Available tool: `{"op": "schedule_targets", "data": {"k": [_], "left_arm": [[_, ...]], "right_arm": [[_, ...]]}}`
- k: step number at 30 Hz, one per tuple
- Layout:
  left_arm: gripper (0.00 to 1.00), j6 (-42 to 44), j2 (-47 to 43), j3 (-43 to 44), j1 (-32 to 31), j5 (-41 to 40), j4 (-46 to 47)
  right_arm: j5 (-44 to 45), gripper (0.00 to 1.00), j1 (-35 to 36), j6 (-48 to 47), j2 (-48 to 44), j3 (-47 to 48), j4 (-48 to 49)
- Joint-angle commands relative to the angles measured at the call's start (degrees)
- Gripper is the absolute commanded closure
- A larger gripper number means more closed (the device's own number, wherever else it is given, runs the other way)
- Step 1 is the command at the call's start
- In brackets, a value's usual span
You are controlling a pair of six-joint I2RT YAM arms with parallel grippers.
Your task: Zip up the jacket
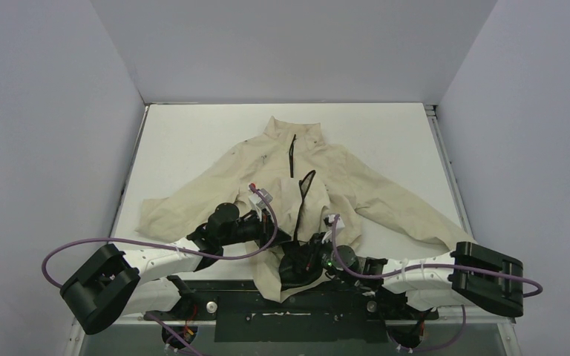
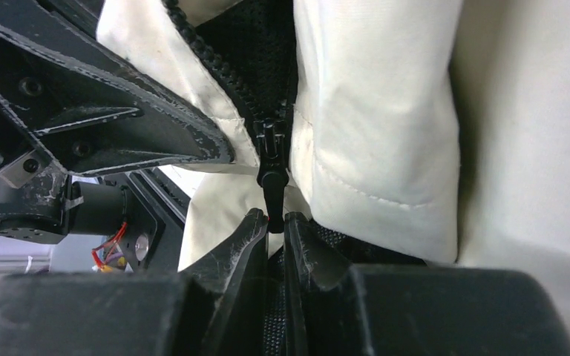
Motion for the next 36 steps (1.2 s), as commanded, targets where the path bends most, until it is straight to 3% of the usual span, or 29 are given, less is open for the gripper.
{"op": "schedule_targets", "data": {"k": [1, 10, 18, 28, 36], "left_arm": [[1.00, -0.1, -0.5, 1.1, -0.3, 0.4, 1.2], [1.00, 0.6, -0.1, 1.2, -0.3, 0.5, 0.3], [1.00, 1.1, 0.0, 1.3, -0.5, 1.2, -0.6], [1.00, 1.6, -1.4, 0.9, -1.3, 0.6, -2.0], [1.00, 1.7, -0.6, 1.0, -2.0, 0.3, -1.8]], "right_arm": [[0.7, 1.00, 0.5, -2.3, -5.2, 2.6, -3.4], [3.1, 1.00, 0.6, -5.4, -17.2, 11.2, -29.3], [4.9, 1.00, -1.5, -10.0, -14.4, 19.5, -41.1], [-1.7, 1.00, -10.7, -12.9, -15.6, 19.6, -34.9], [-4.4, 1.00, -13.6, -14.0, -15.3, 20.2, -32.1]]}}
